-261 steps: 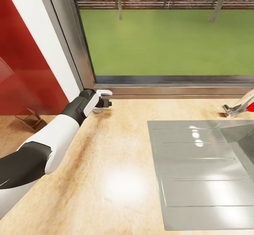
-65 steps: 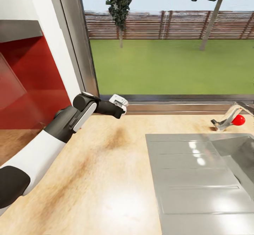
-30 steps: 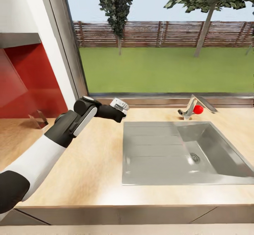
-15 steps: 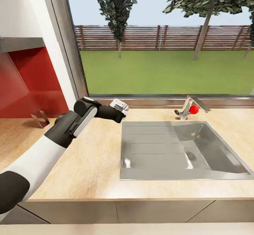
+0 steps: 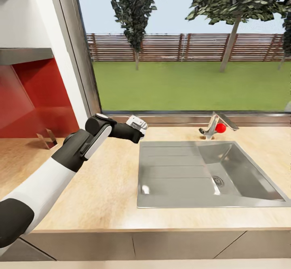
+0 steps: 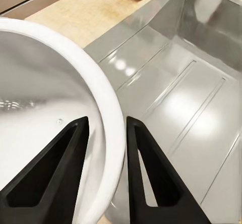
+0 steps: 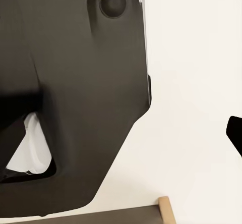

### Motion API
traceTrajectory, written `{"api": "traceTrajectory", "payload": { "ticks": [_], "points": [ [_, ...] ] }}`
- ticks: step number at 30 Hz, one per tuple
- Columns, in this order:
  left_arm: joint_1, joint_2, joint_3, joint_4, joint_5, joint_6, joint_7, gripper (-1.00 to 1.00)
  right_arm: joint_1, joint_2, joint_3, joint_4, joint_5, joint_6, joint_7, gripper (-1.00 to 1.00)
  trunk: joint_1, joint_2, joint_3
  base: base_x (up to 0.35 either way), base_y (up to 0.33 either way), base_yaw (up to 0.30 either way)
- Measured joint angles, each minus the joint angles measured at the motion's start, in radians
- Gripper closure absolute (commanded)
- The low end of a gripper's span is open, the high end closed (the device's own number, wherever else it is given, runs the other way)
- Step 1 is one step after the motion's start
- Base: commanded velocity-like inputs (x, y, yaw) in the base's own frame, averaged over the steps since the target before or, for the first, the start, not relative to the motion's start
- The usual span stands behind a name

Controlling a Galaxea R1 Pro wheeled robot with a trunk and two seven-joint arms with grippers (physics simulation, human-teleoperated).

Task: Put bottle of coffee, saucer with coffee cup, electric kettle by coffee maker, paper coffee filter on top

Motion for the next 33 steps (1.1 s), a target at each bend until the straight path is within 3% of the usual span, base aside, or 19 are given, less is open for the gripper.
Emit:
{"api": "traceTrajectory", "payload": {
  "ticks": [17,28,33],
  "points": [
    [0.003,0.001,0.000,-0.001,0.001,0.000,0.000,1.00,0.000,0.000,0.000,0.000,0.000,0.000,0.000,-1.00,0.000,0.000,0.026,-0.003,-0.002,-0.066],
    [0.003,0.001,0.000,0.000,0.000,0.000,0.001,1.00,0.000,0.000,0.000,0.000,0.000,0.000,0.000,-1.00,0.000,0.000,0.044,-0.162,-0.112,-0.066],
    [0.046,0.000,0.000,-0.001,0.001,-0.005,0.003,1.00,0.000,0.000,0.000,0.000,0.000,0.000,0.000,-1.00,0.000,0.000,0.051,-0.009,-0.006,-0.066]
  ]
}}
